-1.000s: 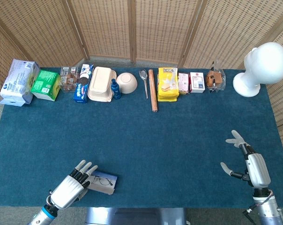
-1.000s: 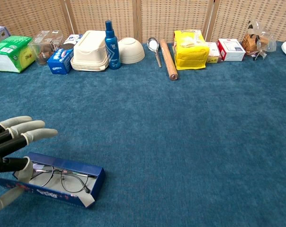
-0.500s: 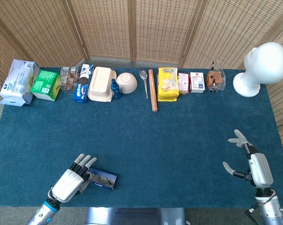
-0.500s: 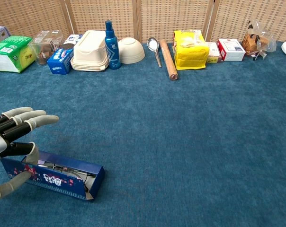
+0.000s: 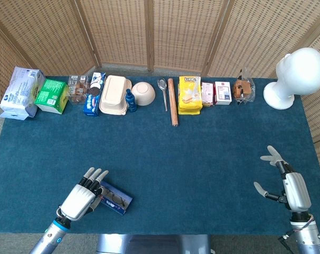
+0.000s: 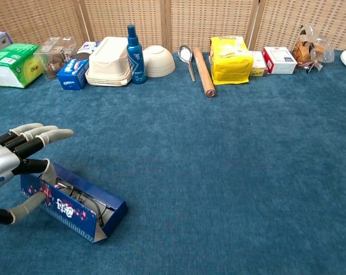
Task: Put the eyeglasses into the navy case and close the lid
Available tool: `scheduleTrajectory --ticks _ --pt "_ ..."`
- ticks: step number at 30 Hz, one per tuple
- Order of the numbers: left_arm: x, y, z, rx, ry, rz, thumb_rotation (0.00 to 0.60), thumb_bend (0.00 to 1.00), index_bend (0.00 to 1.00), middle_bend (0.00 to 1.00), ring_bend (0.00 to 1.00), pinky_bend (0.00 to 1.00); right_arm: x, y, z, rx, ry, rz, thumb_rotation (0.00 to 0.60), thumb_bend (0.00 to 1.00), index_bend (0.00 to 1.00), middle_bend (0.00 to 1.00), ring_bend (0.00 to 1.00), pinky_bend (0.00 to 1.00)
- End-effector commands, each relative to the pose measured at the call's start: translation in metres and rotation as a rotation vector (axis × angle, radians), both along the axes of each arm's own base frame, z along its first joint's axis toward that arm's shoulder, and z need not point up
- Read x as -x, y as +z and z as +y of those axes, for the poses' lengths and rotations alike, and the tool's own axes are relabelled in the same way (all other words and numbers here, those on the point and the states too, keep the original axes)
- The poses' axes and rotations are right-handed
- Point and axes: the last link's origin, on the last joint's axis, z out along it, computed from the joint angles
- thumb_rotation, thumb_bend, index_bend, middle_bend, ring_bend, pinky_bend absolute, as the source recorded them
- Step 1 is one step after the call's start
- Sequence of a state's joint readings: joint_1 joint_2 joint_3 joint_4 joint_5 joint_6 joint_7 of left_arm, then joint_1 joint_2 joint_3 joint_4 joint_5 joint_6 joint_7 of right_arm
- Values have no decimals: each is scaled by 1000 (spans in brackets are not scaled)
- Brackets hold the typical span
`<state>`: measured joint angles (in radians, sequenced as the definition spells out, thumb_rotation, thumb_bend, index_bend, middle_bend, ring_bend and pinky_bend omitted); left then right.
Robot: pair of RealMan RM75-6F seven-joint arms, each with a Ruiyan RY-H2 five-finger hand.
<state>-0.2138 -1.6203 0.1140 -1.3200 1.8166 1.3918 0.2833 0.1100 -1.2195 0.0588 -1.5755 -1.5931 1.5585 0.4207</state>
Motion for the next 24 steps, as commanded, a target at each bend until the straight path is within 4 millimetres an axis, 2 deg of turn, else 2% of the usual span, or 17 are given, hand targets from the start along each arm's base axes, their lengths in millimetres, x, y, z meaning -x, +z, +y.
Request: scheduleTrajectory --ticks 1,11,24 --pt "-1 1 2 -11 7 -16 592 494 493 44 0 0 0 0 0 2 0 -1 600 238 35 291 251 312" --pt "-6 3 10 -34 33 -54 592 492 485 43 0 0 2 1 1 5 -4 -5 600 238 36 291 261 312" --pt "-12 -5 20 -21 63 -58 593 490 477 36 0 0 7 5 4 14 -16 -14 600 237 36 291 261 312"
